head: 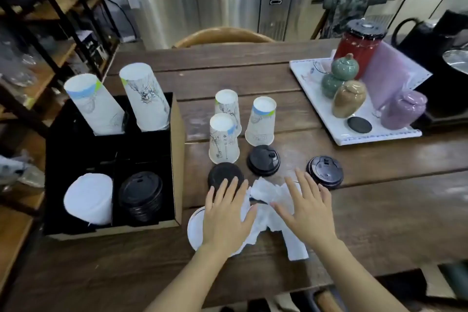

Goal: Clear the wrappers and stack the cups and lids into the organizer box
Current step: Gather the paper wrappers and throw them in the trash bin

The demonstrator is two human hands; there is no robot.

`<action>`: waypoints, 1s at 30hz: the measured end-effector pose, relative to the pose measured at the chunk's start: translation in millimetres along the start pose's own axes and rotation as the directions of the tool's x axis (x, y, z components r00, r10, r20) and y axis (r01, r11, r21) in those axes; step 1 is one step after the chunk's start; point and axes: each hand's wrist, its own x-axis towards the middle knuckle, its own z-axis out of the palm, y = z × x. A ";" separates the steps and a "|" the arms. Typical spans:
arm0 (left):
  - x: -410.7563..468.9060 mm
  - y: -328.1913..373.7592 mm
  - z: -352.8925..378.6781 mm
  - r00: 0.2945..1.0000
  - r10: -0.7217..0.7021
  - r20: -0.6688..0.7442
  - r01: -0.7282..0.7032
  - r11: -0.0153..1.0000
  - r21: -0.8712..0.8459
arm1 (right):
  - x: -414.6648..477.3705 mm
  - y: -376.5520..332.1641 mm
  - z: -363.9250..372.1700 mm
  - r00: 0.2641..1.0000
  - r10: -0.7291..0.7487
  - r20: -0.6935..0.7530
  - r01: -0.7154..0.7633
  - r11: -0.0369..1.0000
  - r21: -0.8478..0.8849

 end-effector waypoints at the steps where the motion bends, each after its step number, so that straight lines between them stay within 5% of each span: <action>1: -1.6 0.7 4.7 1.000 0.019 0.019 -0.019 0.999 0.031 | -1.7 1.9 4.4 0.999 -0.017 0.042 0.018 1.000 -0.011; 4: -7.8 7.0 13.0 0.992 0.049 0.119 -0.045 0.998 -0.034 | -6.0 7.2 15.8 0.999 -0.002 0.049 0.005 0.999 -0.051; 11: -7.2 21.8 17.1 0.990 0.037 0.138 -0.005 0.973 -0.229 | 1.6 5.1 -4.7 0.987 0.122 -0.108 -0.084 0.950 0.300; 16: 3.0 34.4 20.5 0.990 0.037 0.138 -0.008 0.978 -0.209 | 10.2 0.0 -34.8 0.952 0.274 0.139 -0.301 0.740 0.601; 22: 12.6 37.9 21.0 0.993 0.052 0.105 -0.030 0.978 -0.206 | 6.6 4.8 -49.8 0.925 0.308 0.223 -0.378 0.681 0.627; 26: 10.4 39.6 1.7 0.978 -0.166 0.123 0.206 0.827 -0.523 | 7.4 9.9 -51.4 0.903 0.343 0.259 -0.420 0.577 0.700; 30: 4.0 35.7 -17.5 0.933 -0.337 0.128 0.321 0.614 -0.721 | 14.6 12.3 -38.6 0.863 0.312 0.397 -0.498 0.659 0.564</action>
